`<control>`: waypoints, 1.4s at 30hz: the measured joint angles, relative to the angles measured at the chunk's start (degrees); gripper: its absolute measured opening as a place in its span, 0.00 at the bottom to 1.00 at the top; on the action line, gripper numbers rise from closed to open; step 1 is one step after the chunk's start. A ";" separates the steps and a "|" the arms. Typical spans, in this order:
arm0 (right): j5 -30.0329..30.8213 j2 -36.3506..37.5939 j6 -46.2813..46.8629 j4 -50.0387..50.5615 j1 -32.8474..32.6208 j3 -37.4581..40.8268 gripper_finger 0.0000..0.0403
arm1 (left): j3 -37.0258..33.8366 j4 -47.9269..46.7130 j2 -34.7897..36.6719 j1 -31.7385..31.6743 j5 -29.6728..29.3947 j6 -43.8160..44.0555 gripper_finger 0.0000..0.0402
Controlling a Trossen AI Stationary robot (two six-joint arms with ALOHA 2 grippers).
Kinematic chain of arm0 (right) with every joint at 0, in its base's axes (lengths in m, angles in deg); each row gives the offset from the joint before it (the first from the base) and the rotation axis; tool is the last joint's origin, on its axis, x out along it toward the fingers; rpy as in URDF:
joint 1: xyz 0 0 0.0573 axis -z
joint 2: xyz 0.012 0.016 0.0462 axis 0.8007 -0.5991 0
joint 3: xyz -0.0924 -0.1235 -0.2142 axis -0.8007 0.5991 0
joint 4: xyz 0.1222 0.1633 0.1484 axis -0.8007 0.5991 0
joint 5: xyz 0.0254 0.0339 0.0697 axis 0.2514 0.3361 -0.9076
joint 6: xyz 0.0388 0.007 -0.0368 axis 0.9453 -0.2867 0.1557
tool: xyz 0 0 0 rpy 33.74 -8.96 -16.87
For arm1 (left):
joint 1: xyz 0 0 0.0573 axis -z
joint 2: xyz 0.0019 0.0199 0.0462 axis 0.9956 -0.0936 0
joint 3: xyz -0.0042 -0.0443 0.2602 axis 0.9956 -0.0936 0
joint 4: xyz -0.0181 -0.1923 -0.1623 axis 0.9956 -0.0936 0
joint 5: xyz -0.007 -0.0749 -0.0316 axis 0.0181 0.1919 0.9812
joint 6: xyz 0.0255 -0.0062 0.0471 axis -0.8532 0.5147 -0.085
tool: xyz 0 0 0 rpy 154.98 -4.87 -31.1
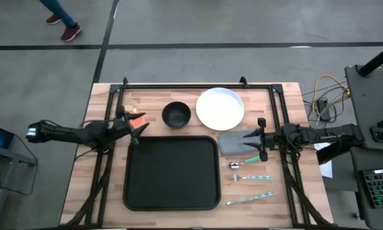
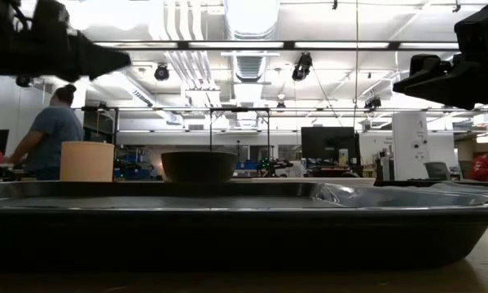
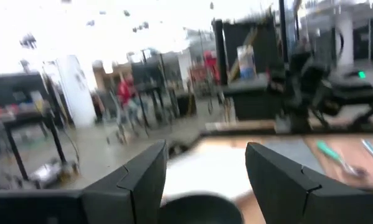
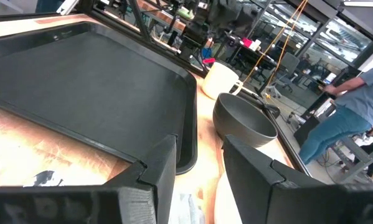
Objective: Set up tray
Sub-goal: Put the orange cup on the top left of the black tray
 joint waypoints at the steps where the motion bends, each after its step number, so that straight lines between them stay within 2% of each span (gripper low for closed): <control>1: 0.01 0.01 0.00 0.01 0.01 0.02 0.31 | 0.00 1.97 0.00 0.00 0.00 -1.45 0.49; 5: -0.01 0.01 0.00 0.01 0.01 0.02 0.30 | 0.02 10.43 0.00 0.00 -0.60 -3.91 0.49; 9: -0.01 -0.01 0.00 0.01 -0.01 0.02 0.31 | 0.02 19.49 0.00 -0.07 -3.82 -3.68 0.49; 14: -0.01 0.01 0.00 -0.01 0.01 0.00 0.30 | 0.07 26.02 -0.02 -0.09 -3.46 -2.59 0.49; 18: -0.01 0.01 0.00 -0.01 -0.01 0.02 0.30 | 0.25 26.38 0.07 -0.09 -3.42 -0.26 0.49; 23: -0.01 0.01 0.00 -0.01 0.01 0.01 0.31 | 5.06 24.02 -0.04 -0.07 -3.39 -0.23 0.49; 26: -0.01 -0.01 0.00 -0.01 0.01 0.02 0.31 | 12.06 11.87 0.07 -0.05 -3.32 1.47 0.49; 30: -0.01 0.01 0.00 -0.01 0.01 0.01 0.31 | 26.78 -15.95 -1.45 -0.04 -3.53 7.27 0.49; 38: -0.01 0.01 0.00 -0.01 0.01 0.02 0.31 | 58.20 -67.20 -13.61 -0.04 -2.49 25.12 0.49; 42: -0.01 -0.01 0.00 -0.01 -0.01 0.02 0.31 | 70.58 -84.73 -21.85 -0.04 -1.21 29.31 0.49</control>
